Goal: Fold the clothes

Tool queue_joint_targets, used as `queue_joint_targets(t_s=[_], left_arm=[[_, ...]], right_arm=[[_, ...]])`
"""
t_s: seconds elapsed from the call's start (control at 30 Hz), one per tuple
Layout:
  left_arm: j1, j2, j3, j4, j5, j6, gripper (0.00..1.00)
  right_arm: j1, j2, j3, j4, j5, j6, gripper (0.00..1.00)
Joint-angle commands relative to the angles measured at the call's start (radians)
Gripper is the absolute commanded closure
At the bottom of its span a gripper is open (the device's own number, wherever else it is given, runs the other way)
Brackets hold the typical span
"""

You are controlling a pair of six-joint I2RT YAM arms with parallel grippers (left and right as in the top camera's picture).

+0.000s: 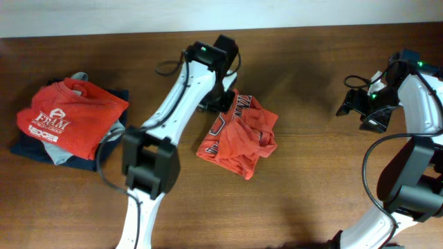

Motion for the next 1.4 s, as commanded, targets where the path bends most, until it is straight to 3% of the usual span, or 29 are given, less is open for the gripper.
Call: queue_joint_targets(t_s=[0.0, 0.13, 0.23, 0.43, 0.63, 0.9, 1.17, 1.37], left_arm=[[-0.062, 0.062, -0.016, -0.013, 0.244, 0.085, 0.99], [-0.155, 0.058, -0.005, -0.079, 0.334, 0.142, 0.99], [-0.214, 0.05, 0.035, -0.17, 0.317, 0.186, 0.99], [-0.229, -0.006, 0.111, -0.189, 0.182, 0.178, 0.99], [-0.141, -0.027, 0.145, -0.162, -0.035, 0.098, 0.98], [-0.033, -0.01, 0.04, 0.041, 0.075, 0.095, 1.0], [-0.139, -0.003, -0.104, 0.225, 0.104, 0.097, 1.0], [-0.253, -0.003, -0.116, 0.378, 0.152, 0.175, 0.99]], right_arm=[[0.003, -0.003, 0.006, -0.004, -0.009, -0.004, 0.19], [0.003, -0.003, 0.006, -0.004, -0.009, -0.004, 0.19], [0.003, -0.003, 0.006, -0.004, -0.008, -0.004, 0.19], [0.003, -0.003, 0.006, -0.004, -0.008, -0.004, 0.19], [0.003, -0.003, 0.006, -0.004, -0.008, -0.004, 0.19], [0.003, -0.003, 0.006, 0.001, -0.009, -0.004, 0.19], [0.003, -0.003, 0.006, 0.001, -0.009, -0.003, 0.19], [0.003, -0.003, 0.006, 0.001, -0.009, -0.003, 0.19]])
